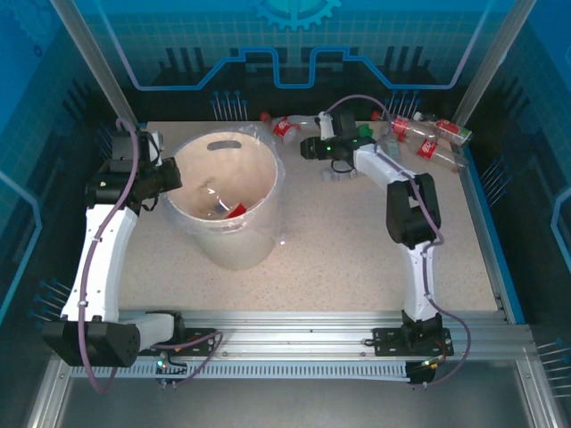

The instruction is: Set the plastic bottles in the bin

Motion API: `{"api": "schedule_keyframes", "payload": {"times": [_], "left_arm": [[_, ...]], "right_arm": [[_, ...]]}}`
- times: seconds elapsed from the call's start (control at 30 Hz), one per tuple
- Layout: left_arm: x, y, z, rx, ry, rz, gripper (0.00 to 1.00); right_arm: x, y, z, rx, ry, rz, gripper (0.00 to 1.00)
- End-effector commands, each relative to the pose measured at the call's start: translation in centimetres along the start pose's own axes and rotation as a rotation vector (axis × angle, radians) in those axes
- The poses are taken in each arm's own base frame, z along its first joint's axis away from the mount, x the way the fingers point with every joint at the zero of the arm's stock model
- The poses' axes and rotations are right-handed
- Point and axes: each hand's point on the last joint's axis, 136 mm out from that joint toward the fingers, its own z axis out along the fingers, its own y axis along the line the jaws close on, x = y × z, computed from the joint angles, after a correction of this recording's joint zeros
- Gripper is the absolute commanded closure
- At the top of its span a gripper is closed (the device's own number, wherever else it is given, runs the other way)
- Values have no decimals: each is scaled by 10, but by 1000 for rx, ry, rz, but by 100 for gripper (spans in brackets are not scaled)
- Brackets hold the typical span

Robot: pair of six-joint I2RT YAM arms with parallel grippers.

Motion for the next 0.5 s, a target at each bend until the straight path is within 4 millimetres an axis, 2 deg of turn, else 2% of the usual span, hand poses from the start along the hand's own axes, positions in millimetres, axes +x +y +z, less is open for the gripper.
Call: {"api": "schedule_keyframes", "payload": {"times": [0.0, 0.27, 0.47], "left_arm": [[-22, -19, -17, 115, -102, -50, 100], [-25, -27, -8, 155, -90, -46, 100], [-27, -36, -4, 188, -86, -30, 100]], "right_arm": [[-33, 10, -51, 18, -97, -63, 49], [-52, 23, -155, 56, -164, -158, 49], [-64, 50, -241, 82, -199, -283, 49]]}}
